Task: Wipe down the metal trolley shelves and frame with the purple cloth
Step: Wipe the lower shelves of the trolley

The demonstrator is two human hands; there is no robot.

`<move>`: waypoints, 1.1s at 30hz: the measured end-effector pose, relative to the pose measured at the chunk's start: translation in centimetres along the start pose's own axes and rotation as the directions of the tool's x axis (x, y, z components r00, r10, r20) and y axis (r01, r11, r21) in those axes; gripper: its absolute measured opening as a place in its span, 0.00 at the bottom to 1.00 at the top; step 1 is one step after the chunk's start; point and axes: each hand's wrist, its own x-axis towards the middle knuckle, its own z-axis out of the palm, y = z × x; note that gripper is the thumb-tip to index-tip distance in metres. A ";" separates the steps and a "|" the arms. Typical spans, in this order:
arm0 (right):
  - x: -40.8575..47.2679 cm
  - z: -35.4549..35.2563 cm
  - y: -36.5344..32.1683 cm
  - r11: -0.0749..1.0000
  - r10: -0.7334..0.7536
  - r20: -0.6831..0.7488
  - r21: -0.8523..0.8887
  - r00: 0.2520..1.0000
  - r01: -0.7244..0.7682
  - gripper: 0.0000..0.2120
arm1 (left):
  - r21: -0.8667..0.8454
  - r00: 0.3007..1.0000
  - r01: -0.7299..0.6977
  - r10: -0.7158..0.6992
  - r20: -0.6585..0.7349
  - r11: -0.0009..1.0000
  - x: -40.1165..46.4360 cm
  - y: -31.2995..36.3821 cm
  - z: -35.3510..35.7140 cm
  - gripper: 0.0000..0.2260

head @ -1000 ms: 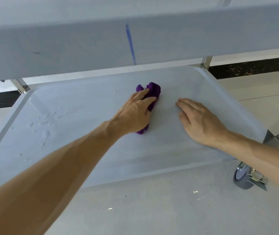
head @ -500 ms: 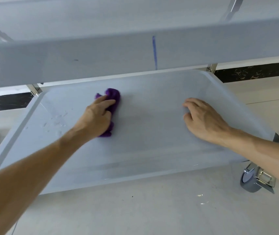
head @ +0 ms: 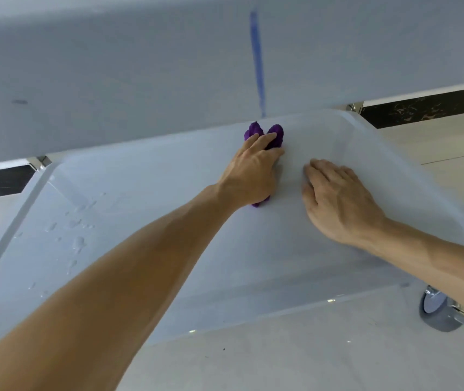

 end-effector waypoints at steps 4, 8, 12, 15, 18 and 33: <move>-0.2 0.2 0.3 1.000 -0.010 -0.009 -0.028 1.000 0.010 0.23 | 0.167 0.989 0.050 -0.072 0.128 0.985 3.4 -2.8 -0.9 0.25; -0.1 0.2 0.5 1.000 -0.003 -0.023 -0.005 1.000 0.003 0.22 | 0.147 0.958 0.274 -0.283 0.042 0.950 3.6 -7.7 -3.0 0.25; 0.0 0.2 0.7 1.000 -0.009 -0.031 0.021 0.999 0.009 0.21 | 0.222 0.881 0.466 -0.473 -0.023 0.856 -0.5 -13.0 -5.7 0.26; -0.2 0.0 0.7 0.999 -0.016 -0.032 0.032 0.999 0.017 0.19 | 0.229 0.807 0.579 -0.590 -0.025 0.782 -5.1 -16.5 -7.5 0.27; -0.3 -0.3 0.5 1.000 -0.012 -0.006 0.014 1.000 0.012 0.17 | 0.145 0.772 0.631 -0.635 -0.020 0.762 -9.7 -18.5 -9.1 0.26; 0.1 0.2 -12.2 0.954 -0.294 0.124 0.093 0.948 0.284 0.21 | 0.174 0.983 0.182 -0.176 -0.047 0.968 -20.0 -5.6 -6.6 0.20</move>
